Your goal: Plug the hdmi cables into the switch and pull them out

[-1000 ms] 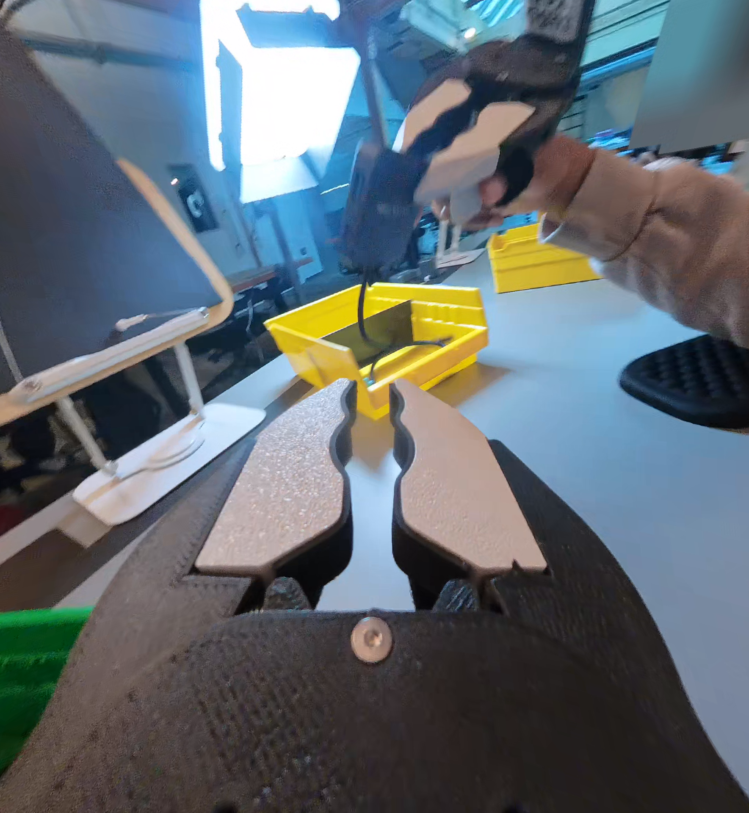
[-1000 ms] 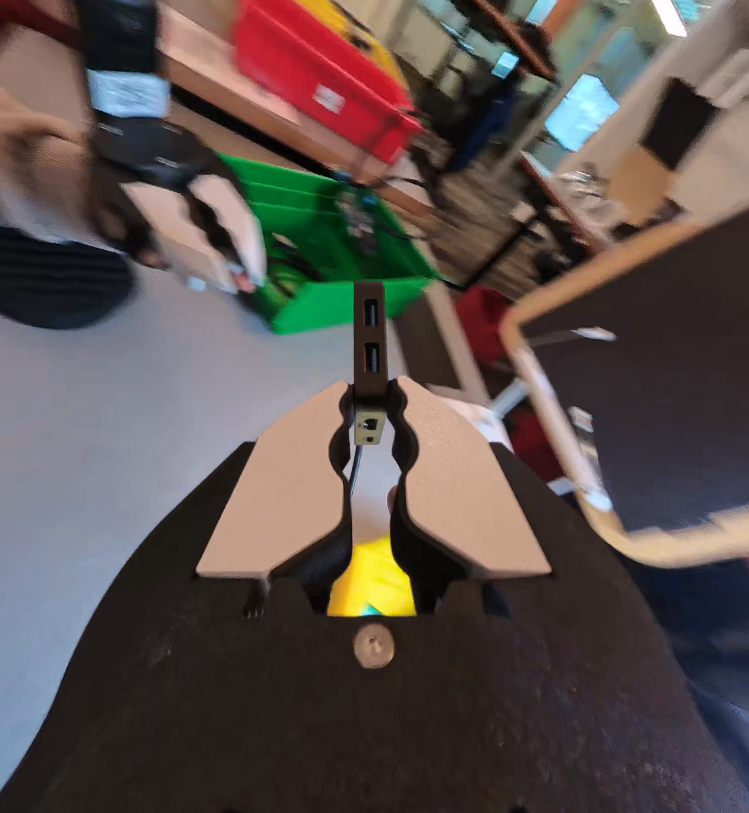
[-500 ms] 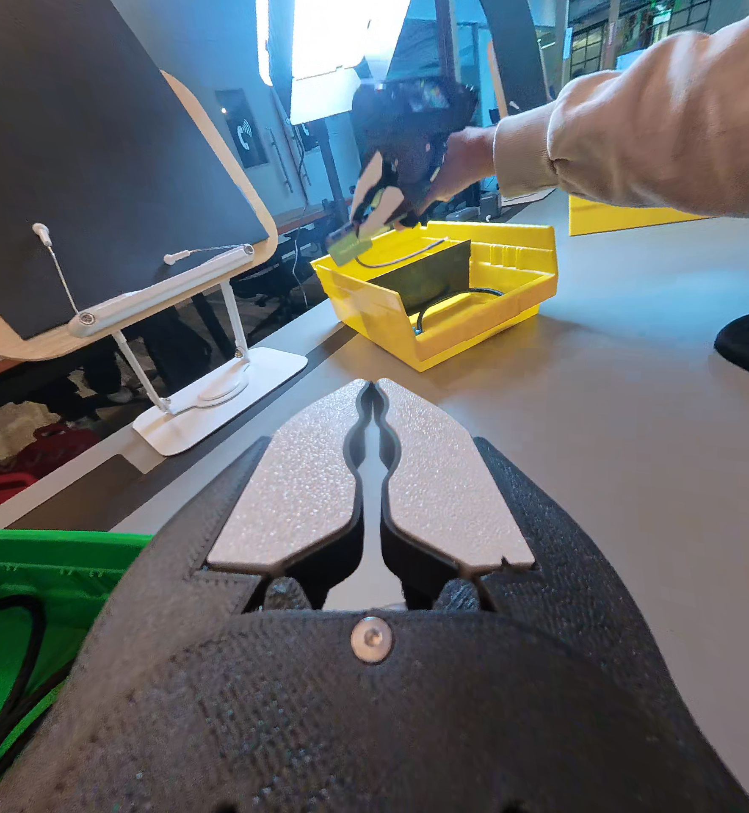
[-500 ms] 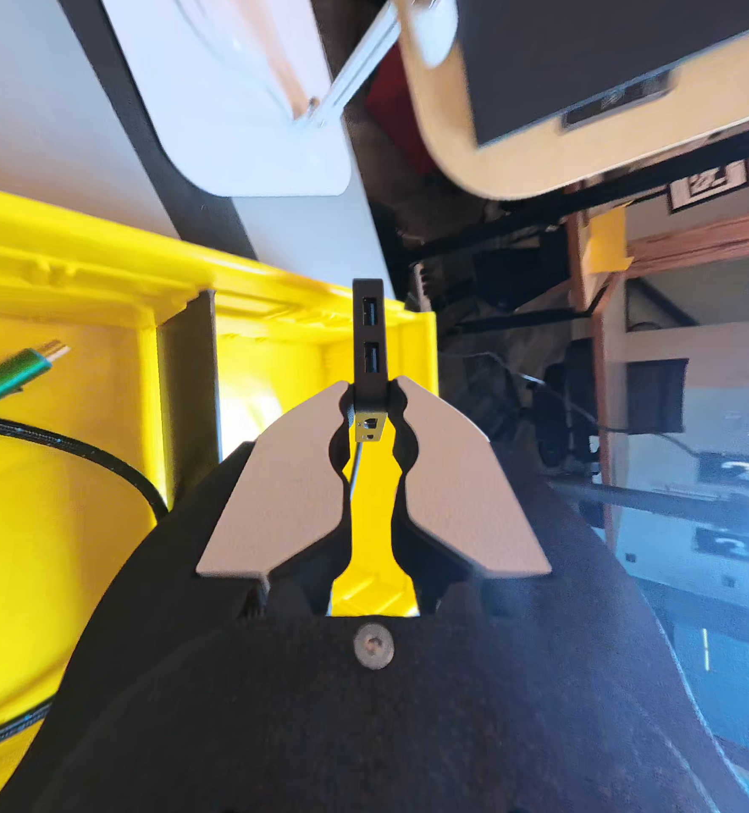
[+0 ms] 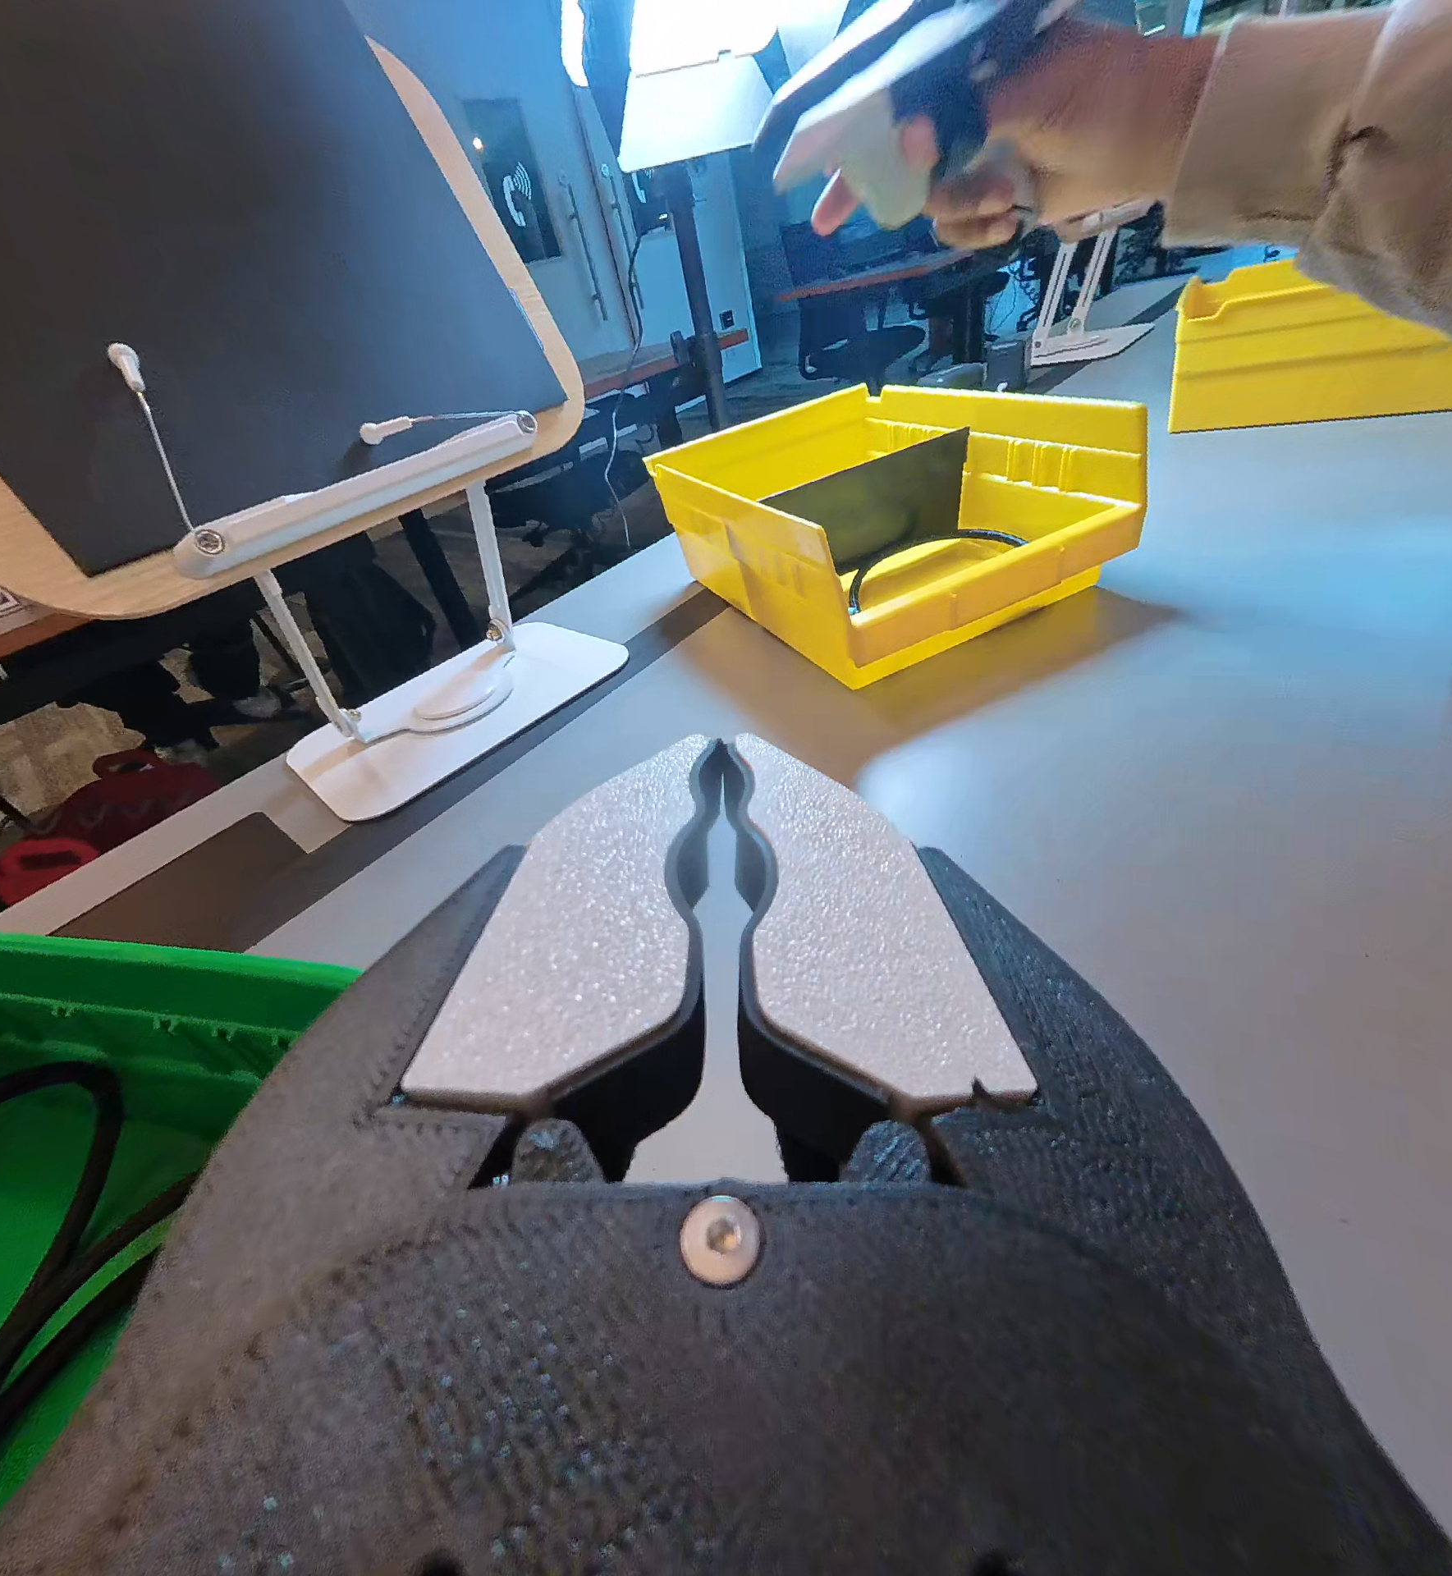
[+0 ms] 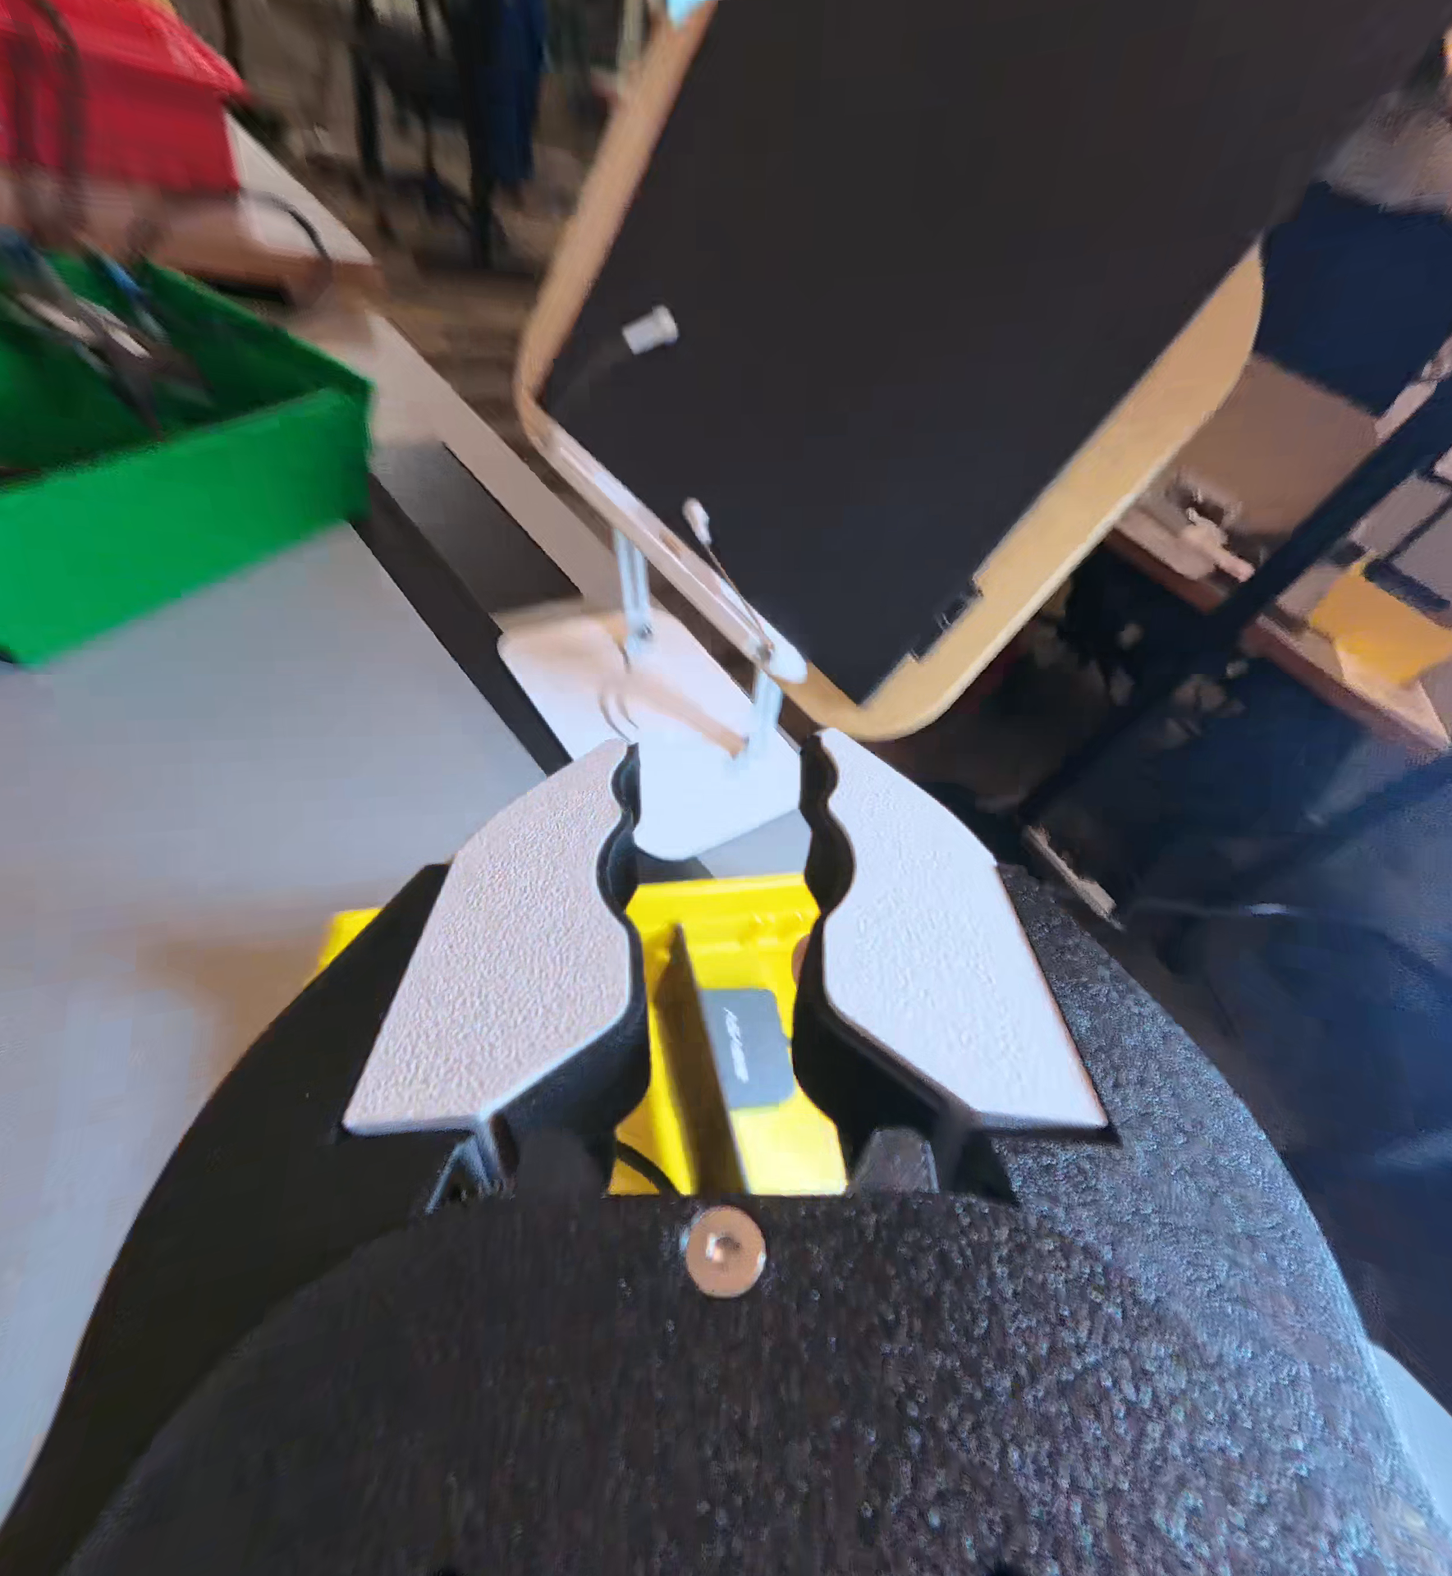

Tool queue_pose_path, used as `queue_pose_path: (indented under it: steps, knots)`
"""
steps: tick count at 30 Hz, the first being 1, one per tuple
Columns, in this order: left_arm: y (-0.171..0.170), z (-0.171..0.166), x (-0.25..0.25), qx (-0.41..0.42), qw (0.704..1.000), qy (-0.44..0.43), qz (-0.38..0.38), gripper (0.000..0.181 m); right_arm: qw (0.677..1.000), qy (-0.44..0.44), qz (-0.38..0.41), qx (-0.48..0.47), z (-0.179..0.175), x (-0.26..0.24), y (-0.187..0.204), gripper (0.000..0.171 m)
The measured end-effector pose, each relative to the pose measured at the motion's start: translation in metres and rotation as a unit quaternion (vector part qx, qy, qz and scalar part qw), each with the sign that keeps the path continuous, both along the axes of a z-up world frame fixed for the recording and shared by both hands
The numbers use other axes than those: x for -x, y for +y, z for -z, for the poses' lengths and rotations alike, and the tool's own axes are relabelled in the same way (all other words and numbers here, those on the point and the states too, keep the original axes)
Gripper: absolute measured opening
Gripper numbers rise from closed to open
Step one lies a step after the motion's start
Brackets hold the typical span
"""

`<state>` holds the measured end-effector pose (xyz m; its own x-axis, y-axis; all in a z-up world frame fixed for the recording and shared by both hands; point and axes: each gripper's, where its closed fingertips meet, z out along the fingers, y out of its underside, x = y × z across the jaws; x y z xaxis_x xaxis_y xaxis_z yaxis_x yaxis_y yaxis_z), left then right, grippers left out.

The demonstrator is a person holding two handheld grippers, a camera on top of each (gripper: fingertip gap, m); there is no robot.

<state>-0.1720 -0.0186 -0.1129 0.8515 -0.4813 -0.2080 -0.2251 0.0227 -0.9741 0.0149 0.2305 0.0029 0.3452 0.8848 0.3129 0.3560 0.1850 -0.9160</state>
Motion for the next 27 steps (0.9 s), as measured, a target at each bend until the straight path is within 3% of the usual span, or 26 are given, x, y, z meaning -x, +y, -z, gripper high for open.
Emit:
queue_pose_path:
  steps: [1, 5, 11, 16, 19, 23, 27]
  knots:
    - [0.000, 0.001, -0.001, 0.001, 1.000, 0.001, 0.000, 0.000, 1.000, 0.021, -0.013, -0.001, -0.010, -0.001, -0.018, 0.036]
    - [0.000, 0.001, -0.001, -0.003, 1.000, 0.007, -0.005, 0.000, 0.997, 0.066, -0.045, 0.012, -0.011, -0.008, -0.093, 0.036]
    - [0.000, -0.016, 0.015, -0.037, 0.999, -0.017, -0.025, 0.000, 0.993, 0.078, -0.069, 0.052, 0.059, -0.017, -0.181, 0.035]
    - [0.001, -0.032, 0.053, -0.059, 0.993, -0.059, -0.088, 0.000, 0.995, 0.039, -0.074, 0.050, 0.112, -0.013, -0.198, 0.032]
    - [0.002, -0.044, 0.092, -0.067, 0.978, -0.134, -0.143, 0.001, 0.994, 0.036, -0.088, 0.046, 0.111, -0.006, -0.202, 0.032]
    - [0.010, -0.045, 0.148, -0.039, 0.936, -0.280, -0.210, 0.039, 0.993, 0.028, -0.107, 0.046, 0.115, 0.002, -0.212, 0.031]
    - [0.027, -0.013, 0.195, 0.037, 0.853, -0.446, -0.270, 0.076, 0.994, -0.001, -0.108, 0.022, 0.127, 0.001, -0.219, 0.031]
